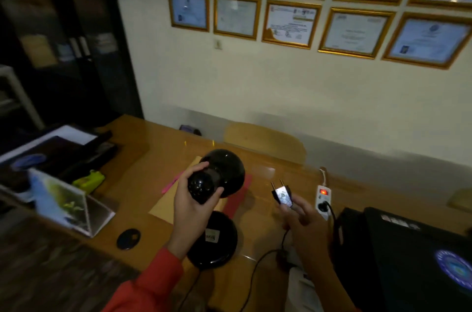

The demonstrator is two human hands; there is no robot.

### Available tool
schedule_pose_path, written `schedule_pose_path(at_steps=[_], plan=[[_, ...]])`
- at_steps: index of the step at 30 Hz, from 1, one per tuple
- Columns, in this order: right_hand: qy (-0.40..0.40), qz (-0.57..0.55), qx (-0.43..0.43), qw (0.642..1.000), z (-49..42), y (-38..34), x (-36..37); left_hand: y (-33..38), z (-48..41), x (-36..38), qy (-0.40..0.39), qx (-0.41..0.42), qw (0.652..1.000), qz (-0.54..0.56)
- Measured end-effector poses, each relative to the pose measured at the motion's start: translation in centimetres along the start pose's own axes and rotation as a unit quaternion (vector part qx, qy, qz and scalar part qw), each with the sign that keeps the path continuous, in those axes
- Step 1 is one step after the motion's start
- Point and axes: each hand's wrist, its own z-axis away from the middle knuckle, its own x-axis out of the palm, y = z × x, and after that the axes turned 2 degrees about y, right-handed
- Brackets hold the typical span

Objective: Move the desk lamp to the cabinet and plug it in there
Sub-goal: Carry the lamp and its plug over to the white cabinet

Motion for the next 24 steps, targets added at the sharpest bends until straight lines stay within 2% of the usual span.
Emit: schedule_pose_path(at_steps=[4, 12, 24], plan=[[-0.054, -0.064, 0.01, 0.996, -0.5, -2.4, 5.0, 1.4, -1.6, -6.0, 0.053, 0.029, 0.998, -0.03], [-0.182, -0.078, -0.041, 0.979, 2.3, -7.8, 17.5, 4.4, -2.2, -20.2, 0.127, 0.055, 0.986, -0.096], [-0.344, -0.146, -0.029, 0.927, 10.7, -12.2, 40.2, 7.0, 1.1, -44.9, 0.251, 0.07, 0.947, -0.189]])
